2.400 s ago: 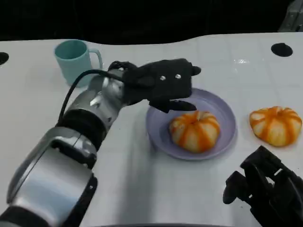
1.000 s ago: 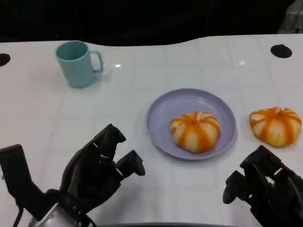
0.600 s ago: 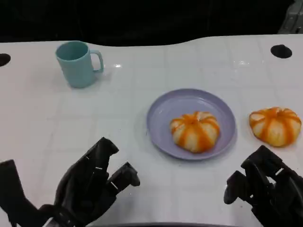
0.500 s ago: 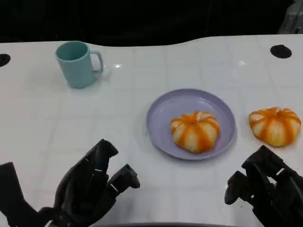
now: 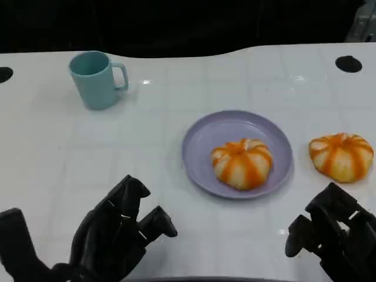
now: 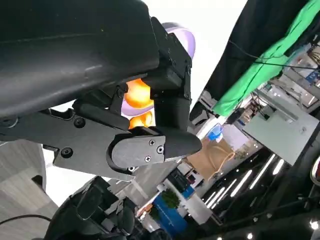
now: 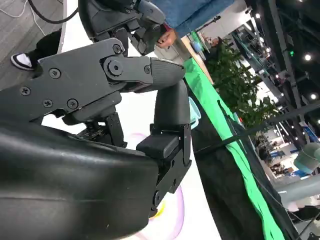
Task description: Grasp the bread from the table and place it into the plate.
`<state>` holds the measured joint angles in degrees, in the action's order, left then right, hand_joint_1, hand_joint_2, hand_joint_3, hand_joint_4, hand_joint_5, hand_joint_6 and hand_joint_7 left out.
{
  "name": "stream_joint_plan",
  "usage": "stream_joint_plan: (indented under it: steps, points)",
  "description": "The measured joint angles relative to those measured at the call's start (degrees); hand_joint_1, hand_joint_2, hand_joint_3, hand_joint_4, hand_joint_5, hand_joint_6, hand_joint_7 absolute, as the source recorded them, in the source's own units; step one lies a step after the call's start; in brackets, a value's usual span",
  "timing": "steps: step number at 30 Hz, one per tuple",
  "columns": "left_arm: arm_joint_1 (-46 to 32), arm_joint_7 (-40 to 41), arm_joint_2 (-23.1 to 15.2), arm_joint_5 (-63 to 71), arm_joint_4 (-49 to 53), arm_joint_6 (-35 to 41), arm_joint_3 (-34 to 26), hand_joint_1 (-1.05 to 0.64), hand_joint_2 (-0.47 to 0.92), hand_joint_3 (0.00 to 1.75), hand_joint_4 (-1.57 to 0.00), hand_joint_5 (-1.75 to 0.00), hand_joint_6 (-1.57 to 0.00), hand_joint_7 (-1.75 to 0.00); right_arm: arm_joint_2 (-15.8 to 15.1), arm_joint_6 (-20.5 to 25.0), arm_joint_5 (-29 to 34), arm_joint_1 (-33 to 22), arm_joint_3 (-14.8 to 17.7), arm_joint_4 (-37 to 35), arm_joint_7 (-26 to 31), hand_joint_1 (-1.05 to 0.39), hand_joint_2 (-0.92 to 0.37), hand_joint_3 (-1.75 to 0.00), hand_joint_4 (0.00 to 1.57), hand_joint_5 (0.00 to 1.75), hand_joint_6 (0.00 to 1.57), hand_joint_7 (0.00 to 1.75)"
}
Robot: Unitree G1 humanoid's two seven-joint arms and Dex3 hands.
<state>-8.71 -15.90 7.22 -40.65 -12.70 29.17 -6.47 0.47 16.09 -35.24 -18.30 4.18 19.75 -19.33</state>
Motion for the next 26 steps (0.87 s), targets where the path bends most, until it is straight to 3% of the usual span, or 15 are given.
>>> stream_joint_plan:
  steps: [26]
  points:
    - [0.37,-0.83,-2.01,0.32,2.76,-2.75,-0.55,-0.6,0.92,0.4,-0.75,-1.75,-0.51,-1.75,0.63,-0.1,0.37,0.42,-0.36,-1.01,0.67,-0.53,-0.83,-0.36,0.66,1.75,0.56,1.56]
